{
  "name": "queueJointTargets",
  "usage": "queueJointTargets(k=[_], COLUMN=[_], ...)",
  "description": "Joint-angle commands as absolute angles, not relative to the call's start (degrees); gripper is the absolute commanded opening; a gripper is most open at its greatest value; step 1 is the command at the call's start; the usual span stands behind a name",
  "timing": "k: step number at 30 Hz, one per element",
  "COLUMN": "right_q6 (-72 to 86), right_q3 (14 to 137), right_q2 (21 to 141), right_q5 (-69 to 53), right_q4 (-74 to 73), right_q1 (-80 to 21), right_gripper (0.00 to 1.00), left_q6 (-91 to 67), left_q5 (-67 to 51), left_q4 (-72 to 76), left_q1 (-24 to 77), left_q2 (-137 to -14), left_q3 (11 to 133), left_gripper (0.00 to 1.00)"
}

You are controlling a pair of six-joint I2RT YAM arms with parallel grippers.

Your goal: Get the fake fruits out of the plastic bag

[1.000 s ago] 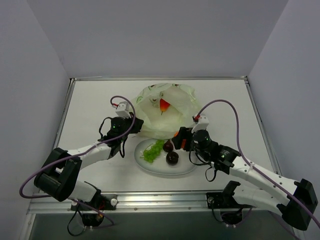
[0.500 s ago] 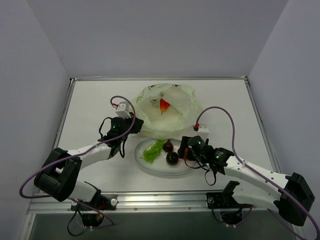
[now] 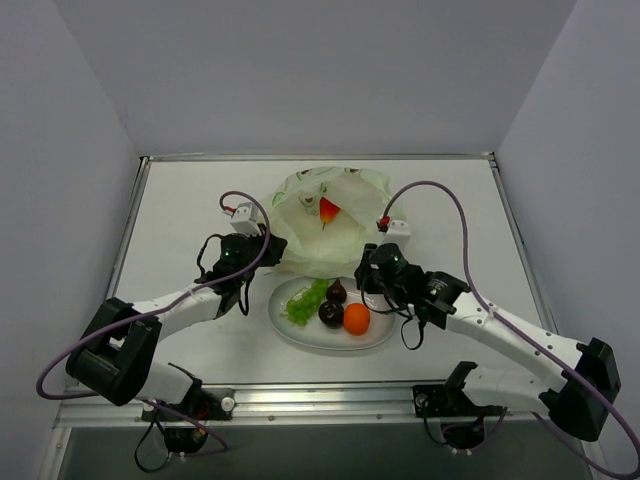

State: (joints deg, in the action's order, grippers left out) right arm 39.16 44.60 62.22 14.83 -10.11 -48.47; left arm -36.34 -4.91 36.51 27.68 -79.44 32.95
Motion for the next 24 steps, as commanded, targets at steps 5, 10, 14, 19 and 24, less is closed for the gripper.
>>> queueJointTargets(k=[5,10,14,19,24], right_q6=[29.02,22.95,22.58,24.43,25.75], right_q3=[55.36,63.27,69.85,75.05,80.06], right_q2=[74.58,88.39,101.12,110.55,118.12], right_q5=[21.35,24.16,24.09,22.32,19.79], right_q4=[0.68,12.03,17.92,21.53,22.06], right_q1=[-48.43,-46.85,-41.77,-37.36,-34.11], right_gripper=[0.04,0.04,0.15,0.63,0.72], left_q6=[-35.07,-35.07,-35.16,-35.33,-35.60], left_q5=[-4.57,-4.92,-5.01,-5.18,-5.71], left_q4=[38.23,38.49,38.50,38.58,39.29], left_q1=[27.68,27.69,27.69,27.69,27.69], left_q2=[-76.73,-77.25,-77.34,-77.69,-78.66], left_q3=[33.84,34.10,34.01,34.01,34.19], left_gripper=[0.02,0.02,0.02,0.02,0.02])
